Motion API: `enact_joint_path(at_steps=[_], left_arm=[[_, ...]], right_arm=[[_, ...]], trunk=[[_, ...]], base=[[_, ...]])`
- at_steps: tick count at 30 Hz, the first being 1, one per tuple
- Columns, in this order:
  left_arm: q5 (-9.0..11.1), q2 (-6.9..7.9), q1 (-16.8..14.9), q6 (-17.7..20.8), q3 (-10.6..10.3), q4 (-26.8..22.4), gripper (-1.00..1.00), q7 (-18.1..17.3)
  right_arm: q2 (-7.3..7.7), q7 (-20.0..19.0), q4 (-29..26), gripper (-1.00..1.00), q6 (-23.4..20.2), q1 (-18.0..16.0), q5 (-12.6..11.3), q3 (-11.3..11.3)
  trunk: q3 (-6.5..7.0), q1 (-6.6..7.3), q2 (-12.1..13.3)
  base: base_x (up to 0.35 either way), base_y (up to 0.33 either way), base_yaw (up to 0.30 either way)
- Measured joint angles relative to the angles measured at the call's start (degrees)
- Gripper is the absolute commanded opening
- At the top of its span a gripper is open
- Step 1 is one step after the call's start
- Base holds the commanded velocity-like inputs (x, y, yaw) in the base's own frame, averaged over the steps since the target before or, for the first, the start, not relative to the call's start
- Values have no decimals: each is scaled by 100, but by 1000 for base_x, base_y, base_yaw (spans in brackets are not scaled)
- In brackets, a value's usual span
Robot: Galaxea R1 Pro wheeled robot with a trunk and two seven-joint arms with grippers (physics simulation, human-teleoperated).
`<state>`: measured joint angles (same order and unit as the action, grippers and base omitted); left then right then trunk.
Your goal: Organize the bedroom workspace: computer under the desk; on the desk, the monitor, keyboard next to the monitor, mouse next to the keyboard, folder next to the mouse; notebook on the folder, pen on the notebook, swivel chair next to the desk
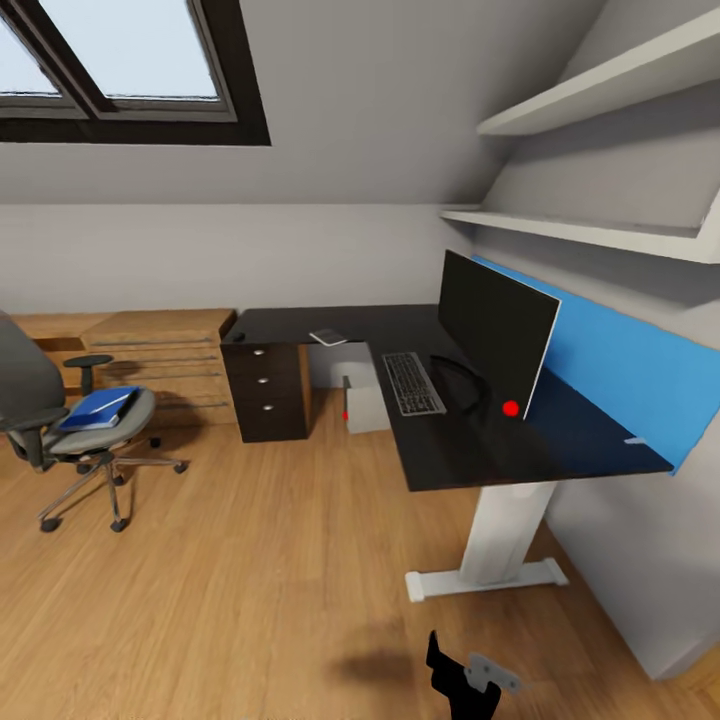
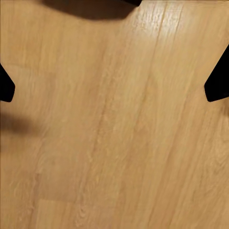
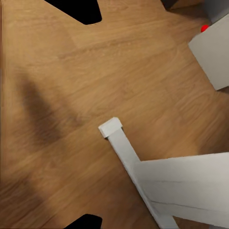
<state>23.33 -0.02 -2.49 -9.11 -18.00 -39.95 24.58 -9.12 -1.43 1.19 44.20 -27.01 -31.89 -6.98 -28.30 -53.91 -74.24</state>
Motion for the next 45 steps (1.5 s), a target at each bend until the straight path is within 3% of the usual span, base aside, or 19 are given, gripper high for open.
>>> enact_joint_path(at_steps=[6, 18, 19, 20, 21, 23, 26, 35, 40, 45], left_arm=[[-7, -7, -1, 0, -16, 3, 100, -3], [-13, -11, -1, -8, -307, -3, 100, 19], [4, -13, 1, 16, -512, 1, 100, 41], [8, -12, 1, 27, -521, 20, 100, 36], [15, -19, 3, 55, -520, 302, 100, 7], [8, -20, 1, 59, -521, 347, 100, 3], [22, -21, 1, 53, -509, 368, 100, 8], [23, -18, 1, 21, -498, 370, 100, 38], [24, -15, 1, 6, -486, 370, 100, 50], [24, -19, 2, -7, -480, 370, 100, 53]], right_arm=[[14, -17, -6, 100, -46, 8, 14, -3], [-12, -22, 0, 100, -48, 15, 15, -6], [2, -30, -7, 100, -37, 17, 143, -7], [4, -22, -8, 100, -33, 17, 220, -6], [7, -3, -10, 100, -32, 17, 464, -9], [7, -1, -9, 100, -36, 17, 507, -6], [6, 24, -8, 100, -41, 43, 990, -9], [-22, 228, -6, 100, -41, 79, 1289, -78], [-22, 247, -4, 100, -39, 92, 1585, -105], [-20, 261, -2, 100, -34, 90, 1681, -104]], trunk=[[-8, 2, 0], [-9, 0, 0], [9, 21, 39], [27, 43, 79], [44, 65, 119], [80, 109, 199], [134, 177, 319], [296, 375, 680], [297, 375, 682], [297, 374, 682]], base=[[91, 81, 32], [63, 57, 20], [0, 0, 247], [0, 0, 276], [0, 0, 277], [15, 0, 279], [103, 0, 279], [213, 0, 280], [205, 0, 280], [65, 0, 280]])
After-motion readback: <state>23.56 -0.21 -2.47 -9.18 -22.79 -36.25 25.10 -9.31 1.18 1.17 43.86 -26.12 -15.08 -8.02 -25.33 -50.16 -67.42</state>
